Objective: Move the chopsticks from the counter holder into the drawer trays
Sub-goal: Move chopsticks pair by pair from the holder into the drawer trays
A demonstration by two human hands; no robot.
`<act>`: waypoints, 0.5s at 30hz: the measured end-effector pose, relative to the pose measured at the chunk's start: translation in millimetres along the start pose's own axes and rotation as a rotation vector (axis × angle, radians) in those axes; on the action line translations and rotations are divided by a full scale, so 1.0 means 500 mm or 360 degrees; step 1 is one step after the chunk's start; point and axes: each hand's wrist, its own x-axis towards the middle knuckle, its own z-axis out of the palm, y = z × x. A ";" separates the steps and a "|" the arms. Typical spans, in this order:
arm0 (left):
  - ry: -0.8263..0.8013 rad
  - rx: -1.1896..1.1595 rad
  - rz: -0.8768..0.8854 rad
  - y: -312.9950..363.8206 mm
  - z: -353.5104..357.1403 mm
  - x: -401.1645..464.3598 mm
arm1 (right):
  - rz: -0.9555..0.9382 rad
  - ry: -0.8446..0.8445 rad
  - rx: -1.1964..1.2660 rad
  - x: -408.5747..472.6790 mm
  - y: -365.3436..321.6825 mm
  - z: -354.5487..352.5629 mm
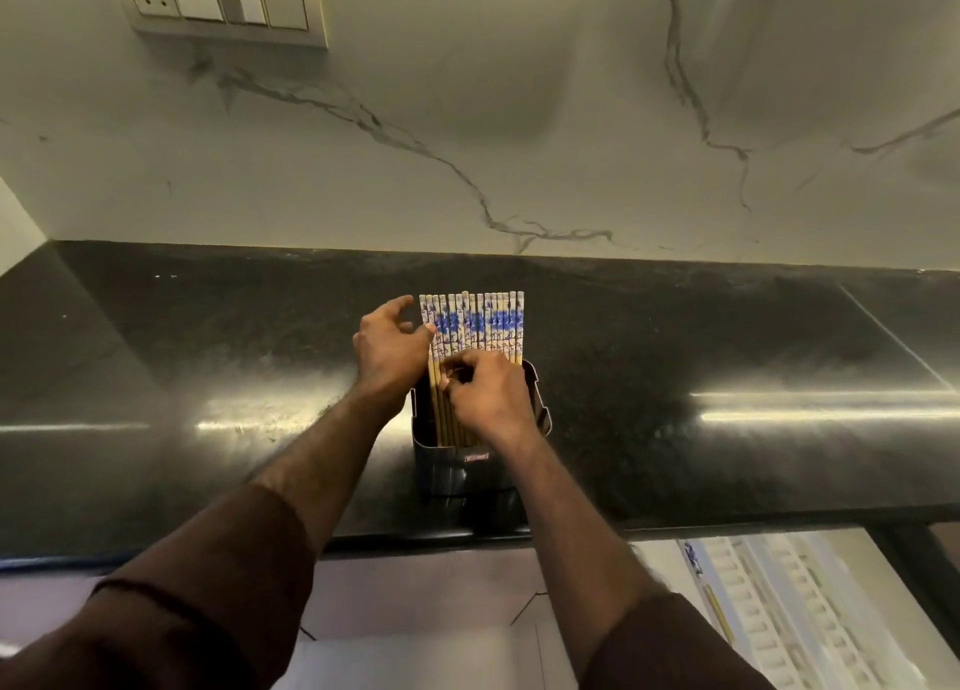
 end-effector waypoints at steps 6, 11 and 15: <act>-0.0076 -0.0226 -0.0028 -0.014 0.018 0.010 | 0.0062 -0.0005 0.0022 0.018 0.013 0.020; 0.0009 -0.0201 0.0041 -0.026 0.021 0.016 | 0.0075 0.0015 0.0037 0.025 0.019 0.026; 0.0039 -0.0210 0.0141 -0.021 0.008 0.008 | 0.0051 0.0000 0.0029 0.020 0.016 0.021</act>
